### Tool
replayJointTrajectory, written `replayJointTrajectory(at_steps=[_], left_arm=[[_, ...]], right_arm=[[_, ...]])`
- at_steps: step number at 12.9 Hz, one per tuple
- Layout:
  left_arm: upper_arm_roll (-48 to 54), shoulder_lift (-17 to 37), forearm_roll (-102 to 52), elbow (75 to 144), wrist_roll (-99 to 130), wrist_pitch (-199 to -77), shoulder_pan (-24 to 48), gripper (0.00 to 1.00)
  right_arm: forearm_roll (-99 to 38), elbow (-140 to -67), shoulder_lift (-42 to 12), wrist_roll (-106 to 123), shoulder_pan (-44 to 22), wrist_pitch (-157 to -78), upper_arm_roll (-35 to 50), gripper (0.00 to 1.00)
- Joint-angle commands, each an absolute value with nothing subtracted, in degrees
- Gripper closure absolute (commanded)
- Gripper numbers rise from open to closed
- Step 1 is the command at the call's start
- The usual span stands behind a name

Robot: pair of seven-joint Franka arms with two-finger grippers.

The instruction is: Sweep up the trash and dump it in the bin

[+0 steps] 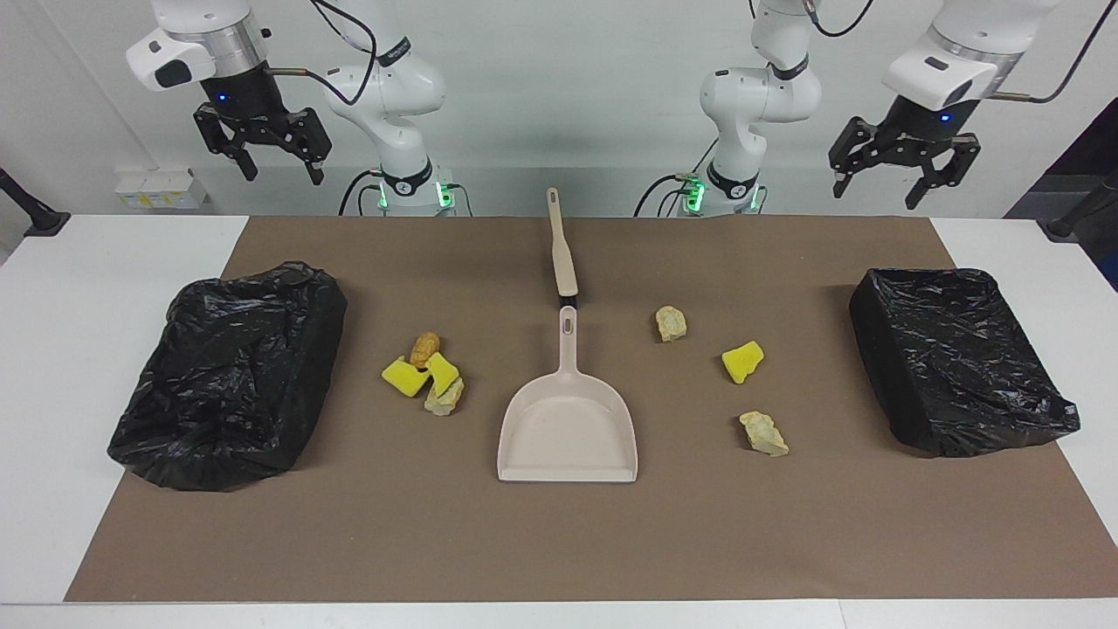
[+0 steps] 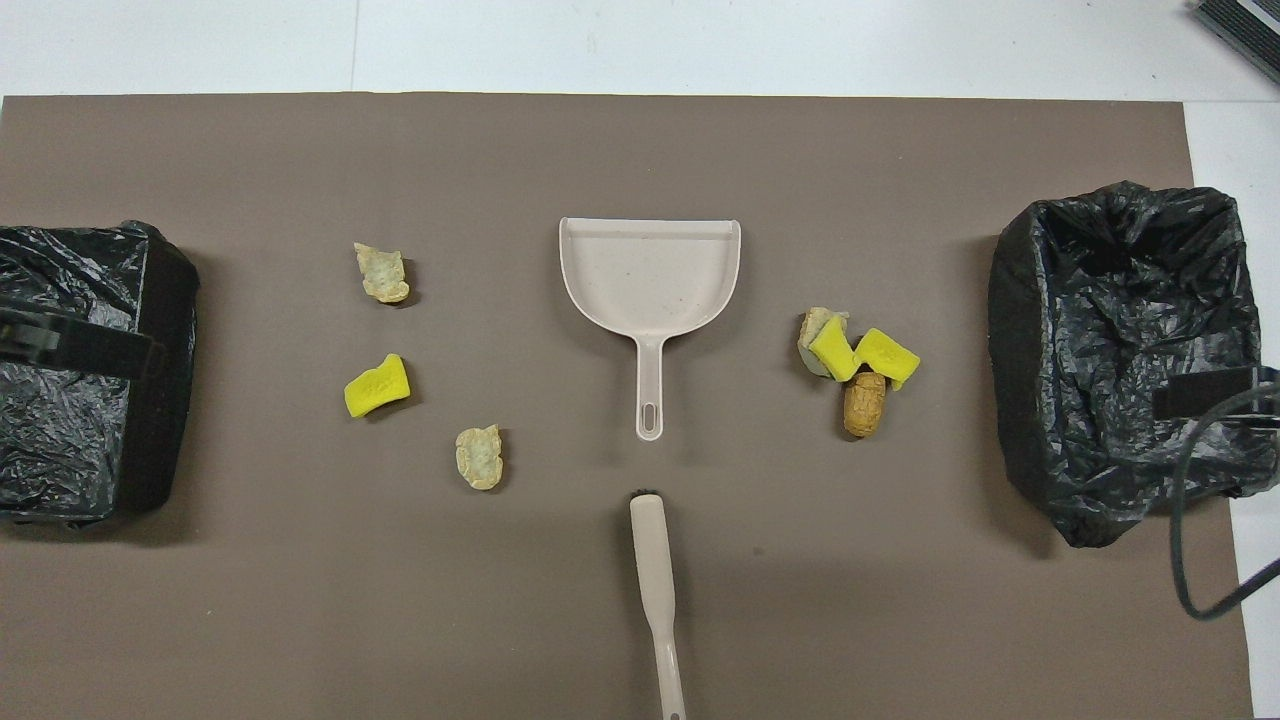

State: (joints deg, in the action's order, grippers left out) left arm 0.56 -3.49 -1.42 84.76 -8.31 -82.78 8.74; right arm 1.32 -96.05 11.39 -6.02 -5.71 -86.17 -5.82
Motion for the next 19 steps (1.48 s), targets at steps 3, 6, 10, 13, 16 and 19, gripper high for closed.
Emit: replayJointTrajectory(at_steps=[3,6,10,13,16,19], left_arm=[[-0.09,-14.84,-1.76,101.31,-6.08,-86.22,17.56,0.00],[0.09,-18.88,-1.76,107.82,2.87,-88.40,25.72,0.00],[0.61,-21.36,-1.76,117.23,19.47,-95.51,39.87,0.00],[0.62,-21.01,-1.76,122.77,30.91,-103.08,48.15,0.00],[0.62,-18.90,-1.76,126.20,38.21,-109.75,52.90,0.00],[0.88,-12.87,-1.67,126.92,41.38,-114.50,55.96,0.00]], right_arm=[[0.70,-97.21,12.39,-3.96,-5.36,-86.22,-5.71,0.00],[0.79,-97.29,12.31,-3.96,-5.36,-86.22,-5.71,0.00],[0.70,-97.56,12.48,-3.96,-5.36,-86.22,-5.71,0.00],[0.70,-97.82,12.48,-3.87,-5.36,-86.22,-5.63,0.00],[0.53,-98.96,12.13,-3.96,-5.98,-86.57,-5.45,0.00],[0.53,-100.36,10.47,-4.83,-8.69,-90.68,-5.36,0.00]])
